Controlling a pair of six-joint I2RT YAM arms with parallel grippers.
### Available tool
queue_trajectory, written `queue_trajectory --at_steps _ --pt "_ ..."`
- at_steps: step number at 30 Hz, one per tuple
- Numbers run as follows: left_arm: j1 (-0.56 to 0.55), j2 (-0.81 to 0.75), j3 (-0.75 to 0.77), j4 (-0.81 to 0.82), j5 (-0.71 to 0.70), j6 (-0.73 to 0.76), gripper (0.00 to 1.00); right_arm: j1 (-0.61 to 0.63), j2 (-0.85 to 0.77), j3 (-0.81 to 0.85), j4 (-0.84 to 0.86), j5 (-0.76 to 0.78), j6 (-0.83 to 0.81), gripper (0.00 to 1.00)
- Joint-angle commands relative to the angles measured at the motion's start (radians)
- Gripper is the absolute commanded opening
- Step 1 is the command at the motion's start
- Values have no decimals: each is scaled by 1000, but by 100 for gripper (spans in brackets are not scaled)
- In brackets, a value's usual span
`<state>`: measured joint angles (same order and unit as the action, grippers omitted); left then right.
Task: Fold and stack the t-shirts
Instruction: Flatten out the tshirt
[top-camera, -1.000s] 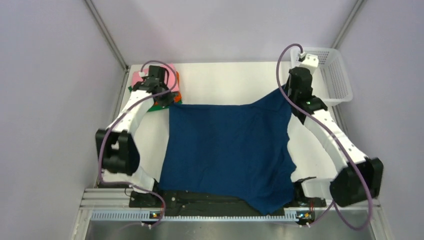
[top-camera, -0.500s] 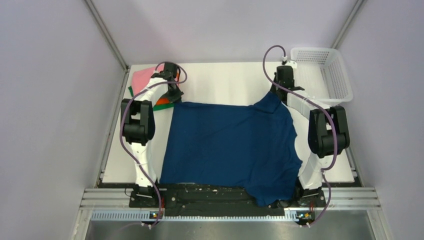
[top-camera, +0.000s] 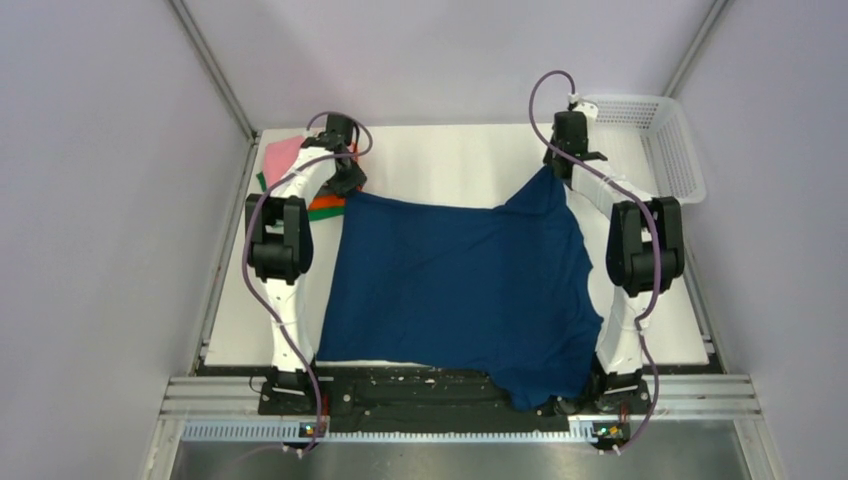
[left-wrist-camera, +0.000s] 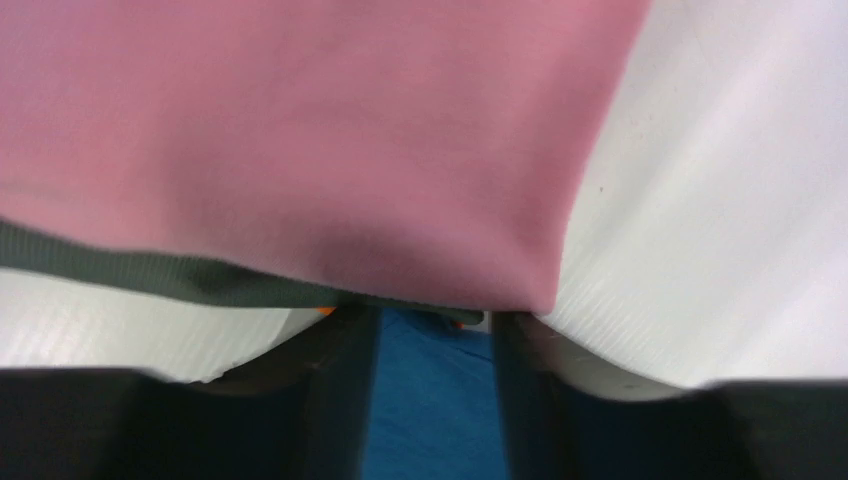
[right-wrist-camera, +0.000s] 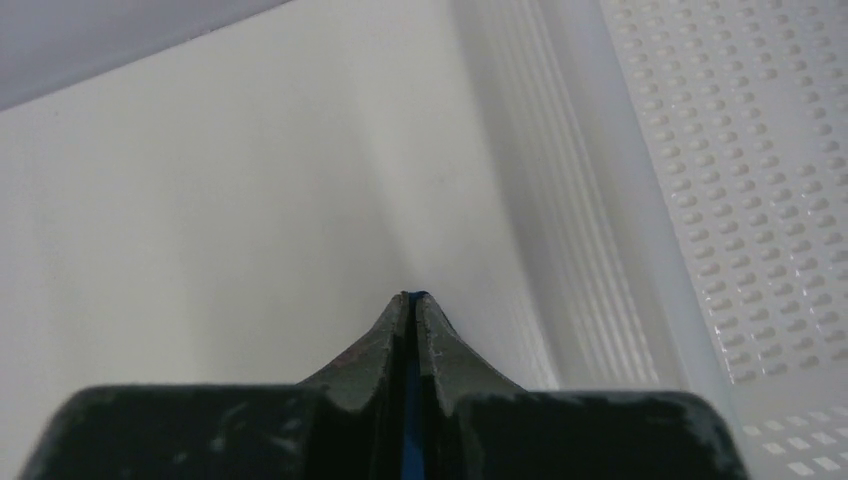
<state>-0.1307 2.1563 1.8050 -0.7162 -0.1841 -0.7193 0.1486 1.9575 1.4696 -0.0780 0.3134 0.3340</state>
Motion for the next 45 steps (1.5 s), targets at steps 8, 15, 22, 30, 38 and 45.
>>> queue_trajectory --at_steps 8,15,22,30,38,45 --pt "-47 -110 44 -72 31 -26 98 5 -92 40 -137 -183 -19 79" --pt "-176 -306 -136 -96 -9 -8 99 47 -263 -265 -143 -277 88 78" --pt "-271 -405 -389 -37 47 16 99 48 -218 -350 -118 -288 134 62" --pt "-272 -421 -642 64 134 -33 99 46 -86 -285 -100 -255 130 47" --pt "-274 -410 -731 79 124 -66 99 46 -20 -221 -70 -211 125 46" --pt "-274 -395 -734 48 99 -75 99 45 18 -181 -61 -163 156 43"
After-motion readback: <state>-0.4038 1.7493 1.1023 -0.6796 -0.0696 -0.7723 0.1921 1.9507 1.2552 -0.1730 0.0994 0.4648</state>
